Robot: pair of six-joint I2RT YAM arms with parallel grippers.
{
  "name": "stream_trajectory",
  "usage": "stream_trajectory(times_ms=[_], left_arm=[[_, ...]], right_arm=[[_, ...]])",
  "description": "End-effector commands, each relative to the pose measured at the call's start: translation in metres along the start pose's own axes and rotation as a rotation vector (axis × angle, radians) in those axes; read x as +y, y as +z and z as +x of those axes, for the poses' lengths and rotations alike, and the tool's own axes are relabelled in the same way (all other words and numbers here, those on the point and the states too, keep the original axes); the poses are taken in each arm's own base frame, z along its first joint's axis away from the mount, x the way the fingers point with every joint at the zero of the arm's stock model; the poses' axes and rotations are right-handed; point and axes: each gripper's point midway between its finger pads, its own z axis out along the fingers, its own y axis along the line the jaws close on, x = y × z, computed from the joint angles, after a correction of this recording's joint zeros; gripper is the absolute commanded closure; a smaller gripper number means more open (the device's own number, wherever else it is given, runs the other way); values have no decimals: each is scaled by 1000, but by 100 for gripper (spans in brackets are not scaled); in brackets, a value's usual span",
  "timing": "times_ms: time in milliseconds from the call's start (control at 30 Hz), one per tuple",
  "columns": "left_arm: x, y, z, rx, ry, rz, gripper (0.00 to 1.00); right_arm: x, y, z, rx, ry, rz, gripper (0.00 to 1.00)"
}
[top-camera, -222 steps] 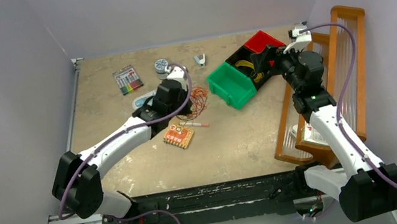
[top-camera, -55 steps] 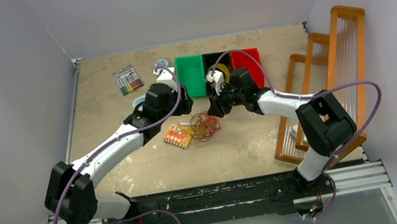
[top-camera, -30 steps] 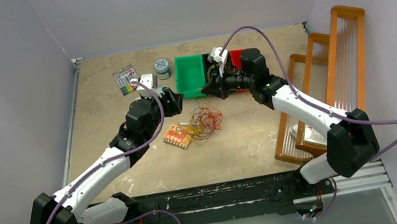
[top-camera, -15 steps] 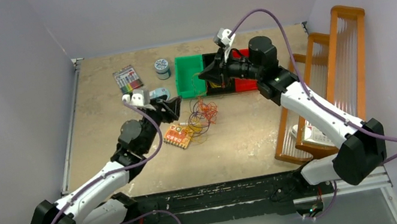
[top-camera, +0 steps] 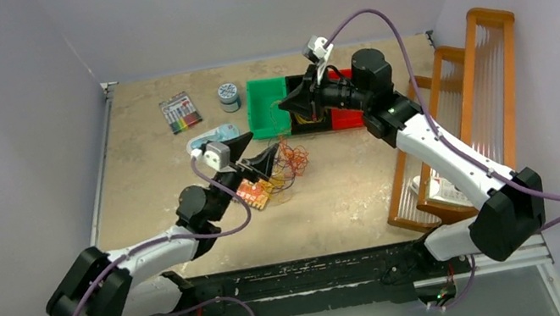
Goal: Untangle the cables
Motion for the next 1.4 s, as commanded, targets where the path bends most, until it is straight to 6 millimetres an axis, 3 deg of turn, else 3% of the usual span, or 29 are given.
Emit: stream_trajectory(times_ms=[0,467,700,833,967,1067,1367], left_arm=[[-17,8,-10,-101,79,105,27],[-13,57,27,-124,122,111,28],[4,69,61,-36,159,46,49],[5,64,84,27,166,61,57],[7,53,102,63,139,61,73],[6,45,113,93,115,71,76],[3,18,143,173,48,75,79]], right_arm=[[13,-4,-29,-60,-35,-33,100],[27,-5,-29,-42,-37,-120,100],[44,-11,-39,-55,-59,-188,100],[61,-22,-60,-92,-102,-242,100],[81,-34,-81,-146,-132,-292,100],[98,-45,-94,-173,-165,-352,100],[97,-60,-142,-289,-275,-238,100]])
